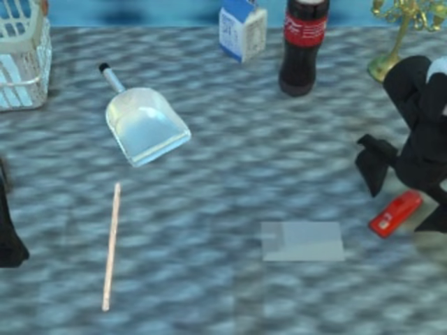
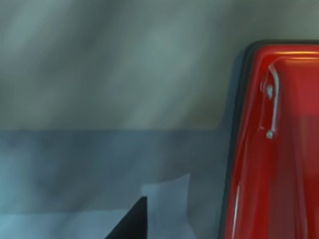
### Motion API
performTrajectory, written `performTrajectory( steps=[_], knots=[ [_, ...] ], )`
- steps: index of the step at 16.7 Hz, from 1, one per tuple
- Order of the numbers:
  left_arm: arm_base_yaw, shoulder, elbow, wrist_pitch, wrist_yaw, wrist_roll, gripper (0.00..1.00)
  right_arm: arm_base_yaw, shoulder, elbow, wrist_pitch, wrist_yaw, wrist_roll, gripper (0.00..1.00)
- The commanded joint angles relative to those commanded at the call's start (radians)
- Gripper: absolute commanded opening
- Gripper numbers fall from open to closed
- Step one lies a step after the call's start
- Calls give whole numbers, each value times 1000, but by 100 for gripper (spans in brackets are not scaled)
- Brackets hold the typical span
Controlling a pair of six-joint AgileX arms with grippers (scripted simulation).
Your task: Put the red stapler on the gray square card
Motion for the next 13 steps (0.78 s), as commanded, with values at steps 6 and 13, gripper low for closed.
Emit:
performTrajectory(
  steps=[6, 13],
  knots=[
    [0, 0, 0, 0, 0, 0, 100, 0, 0, 0, 0, 0, 0, 17],
    [0, 0, 0, 0, 0, 0, 100, 0, 0, 0, 0, 0, 0, 0]
  ],
)
